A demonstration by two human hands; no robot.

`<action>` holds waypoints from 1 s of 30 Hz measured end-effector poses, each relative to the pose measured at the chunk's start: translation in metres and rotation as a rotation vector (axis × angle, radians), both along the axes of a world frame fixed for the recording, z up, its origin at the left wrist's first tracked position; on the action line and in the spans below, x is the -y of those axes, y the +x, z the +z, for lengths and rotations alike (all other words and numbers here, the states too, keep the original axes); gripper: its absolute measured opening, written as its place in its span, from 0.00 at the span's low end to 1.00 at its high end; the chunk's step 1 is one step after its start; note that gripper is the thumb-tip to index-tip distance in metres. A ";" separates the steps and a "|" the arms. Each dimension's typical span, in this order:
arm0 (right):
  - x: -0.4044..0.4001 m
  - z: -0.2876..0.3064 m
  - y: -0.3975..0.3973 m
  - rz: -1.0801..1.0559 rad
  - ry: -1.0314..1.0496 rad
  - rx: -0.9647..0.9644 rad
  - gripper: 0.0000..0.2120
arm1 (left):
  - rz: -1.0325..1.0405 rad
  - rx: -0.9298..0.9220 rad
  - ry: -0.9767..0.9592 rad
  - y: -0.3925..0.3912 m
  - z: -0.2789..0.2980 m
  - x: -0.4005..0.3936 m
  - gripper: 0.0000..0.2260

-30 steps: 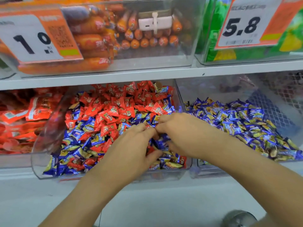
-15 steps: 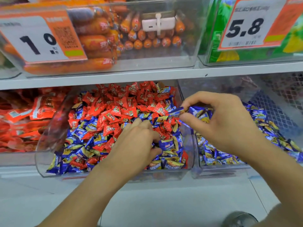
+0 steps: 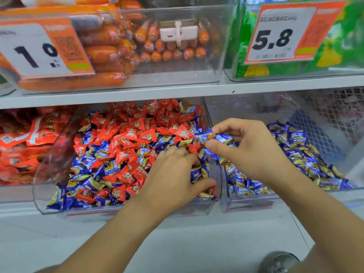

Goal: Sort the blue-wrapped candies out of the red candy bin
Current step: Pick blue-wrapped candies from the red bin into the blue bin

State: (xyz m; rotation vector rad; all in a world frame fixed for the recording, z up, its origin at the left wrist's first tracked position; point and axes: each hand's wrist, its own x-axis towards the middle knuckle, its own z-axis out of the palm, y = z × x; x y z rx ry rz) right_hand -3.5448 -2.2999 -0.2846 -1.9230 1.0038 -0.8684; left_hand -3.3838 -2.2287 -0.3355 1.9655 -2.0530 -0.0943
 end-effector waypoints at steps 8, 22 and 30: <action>0.007 0.001 -0.012 -0.044 0.192 0.104 0.04 | -0.010 -0.215 0.043 -0.003 0.002 0.008 0.15; 0.017 -0.002 -0.047 0.115 0.643 0.319 0.06 | -0.020 -1.373 0.062 -0.010 0.067 0.005 0.13; 0.045 -0.012 -0.119 -0.150 0.341 0.044 0.11 | -0.155 -0.588 0.059 -0.091 0.074 0.074 0.06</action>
